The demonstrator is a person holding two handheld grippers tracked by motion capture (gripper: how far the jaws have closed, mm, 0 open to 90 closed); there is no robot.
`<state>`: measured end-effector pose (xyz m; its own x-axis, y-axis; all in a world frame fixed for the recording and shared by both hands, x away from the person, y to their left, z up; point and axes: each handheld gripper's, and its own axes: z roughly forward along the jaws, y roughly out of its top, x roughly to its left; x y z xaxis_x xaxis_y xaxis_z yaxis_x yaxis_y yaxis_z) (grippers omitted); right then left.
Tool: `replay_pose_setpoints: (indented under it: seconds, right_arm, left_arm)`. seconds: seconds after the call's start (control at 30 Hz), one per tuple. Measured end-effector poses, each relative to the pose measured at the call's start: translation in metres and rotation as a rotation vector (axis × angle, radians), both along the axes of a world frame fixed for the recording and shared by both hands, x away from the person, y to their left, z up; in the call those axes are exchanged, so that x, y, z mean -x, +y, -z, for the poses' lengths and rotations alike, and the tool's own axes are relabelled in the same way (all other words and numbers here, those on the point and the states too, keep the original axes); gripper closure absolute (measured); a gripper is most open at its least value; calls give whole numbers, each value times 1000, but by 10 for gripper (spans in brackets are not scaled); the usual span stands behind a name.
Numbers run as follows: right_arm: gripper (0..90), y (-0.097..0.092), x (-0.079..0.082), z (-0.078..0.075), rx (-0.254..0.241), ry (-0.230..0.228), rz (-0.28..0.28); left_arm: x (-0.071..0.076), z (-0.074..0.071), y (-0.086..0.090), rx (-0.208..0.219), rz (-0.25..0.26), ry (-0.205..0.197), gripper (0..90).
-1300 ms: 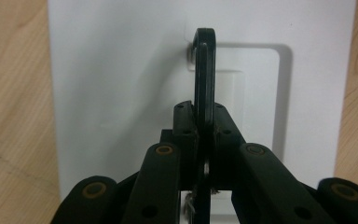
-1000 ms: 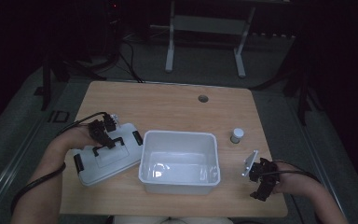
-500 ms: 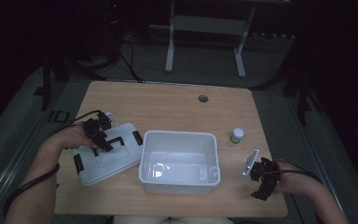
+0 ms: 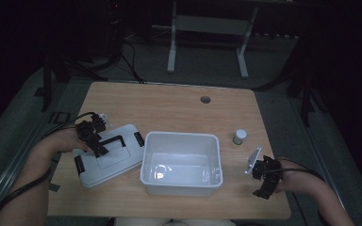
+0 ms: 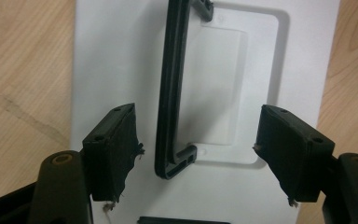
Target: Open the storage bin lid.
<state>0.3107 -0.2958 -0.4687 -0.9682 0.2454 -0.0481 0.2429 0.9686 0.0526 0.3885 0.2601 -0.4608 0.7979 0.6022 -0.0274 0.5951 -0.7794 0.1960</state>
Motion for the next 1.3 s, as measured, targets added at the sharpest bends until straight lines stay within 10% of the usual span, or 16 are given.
replay_pose_setpoints:
  seconds: [0.57, 1.3]
  right_arm:
    - [133, 4, -36, -26, -55, -93, -8]
    - [140, 14, -96, -31, -72, -99, 4]
  left_arm:
    - [0, 0, -1, -4, 2, -2, 291]
    - [11, -4, 5, 0, -24, -3, 291]
